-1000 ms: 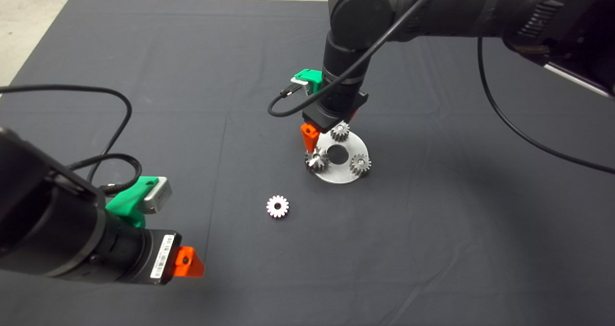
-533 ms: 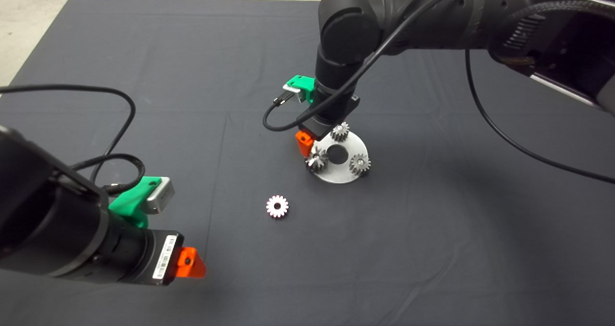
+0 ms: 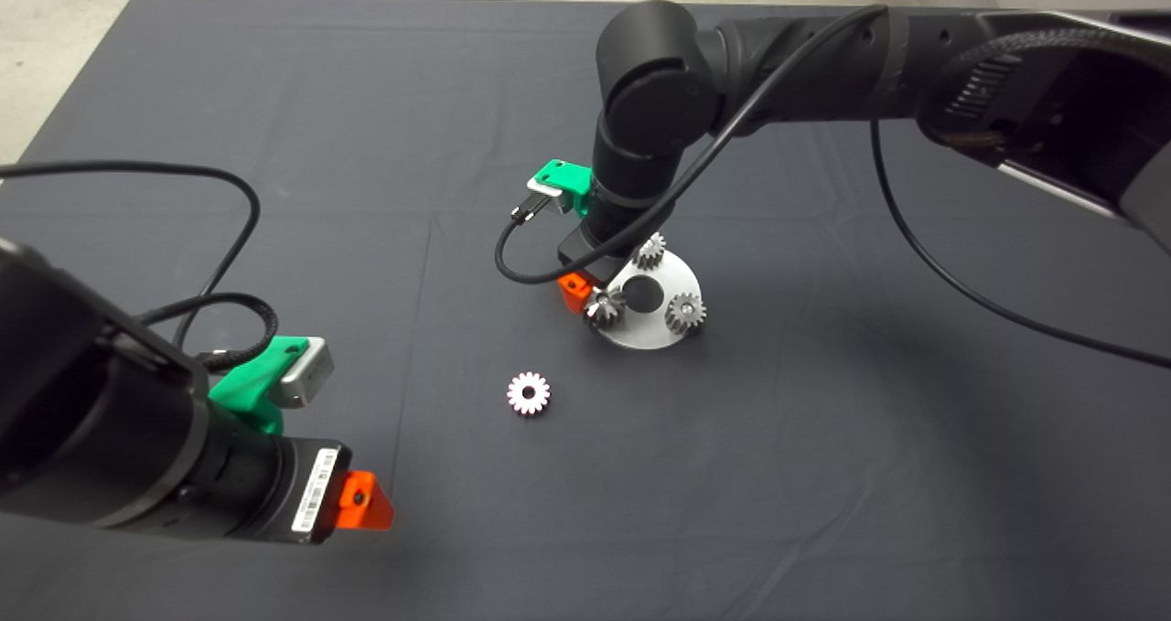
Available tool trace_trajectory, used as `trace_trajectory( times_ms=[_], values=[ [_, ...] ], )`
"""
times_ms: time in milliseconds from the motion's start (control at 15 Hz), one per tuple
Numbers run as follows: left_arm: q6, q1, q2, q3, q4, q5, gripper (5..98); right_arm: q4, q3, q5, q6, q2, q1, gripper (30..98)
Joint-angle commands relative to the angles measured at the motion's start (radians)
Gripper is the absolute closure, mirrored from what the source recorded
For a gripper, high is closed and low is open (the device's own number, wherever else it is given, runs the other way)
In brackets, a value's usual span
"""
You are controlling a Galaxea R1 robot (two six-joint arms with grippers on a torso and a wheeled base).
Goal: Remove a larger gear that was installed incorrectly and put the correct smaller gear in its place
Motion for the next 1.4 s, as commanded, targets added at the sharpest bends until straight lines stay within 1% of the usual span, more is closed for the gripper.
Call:
trace_trajectory(
  times_ms=[0,533,800,1200,1333],
  values=[
    [-0.004,-0.014,0.001,0.018,-0.022,0.001,5.5,-0.060,0.010,-0.095,-0.005,0.006,-0.025,30.8],
    [-0.005,-0.014,0.001,0.018,-0.022,0.001,5.5,-0.099,0.007,-0.094,-0.005,0.006,-0.059,30.8],
    [-0.004,-0.014,0.001,0.018,-0.022,0.001,5.5,-0.136,0.002,-0.094,-0.005,0.006,-0.091,30.8],
    [-0.004,-0.014,0.005,0.018,-0.022,0.001,5.5,-0.143,-0.005,-0.092,-0.003,0.006,-0.096,30.8],
    [-0.004,-0.014,0.007,0.018,-0.022,0.001,5.5,-0.164,-0.004,-0.091,-0.003,0.006,-0.096,30.8]
  ],
)
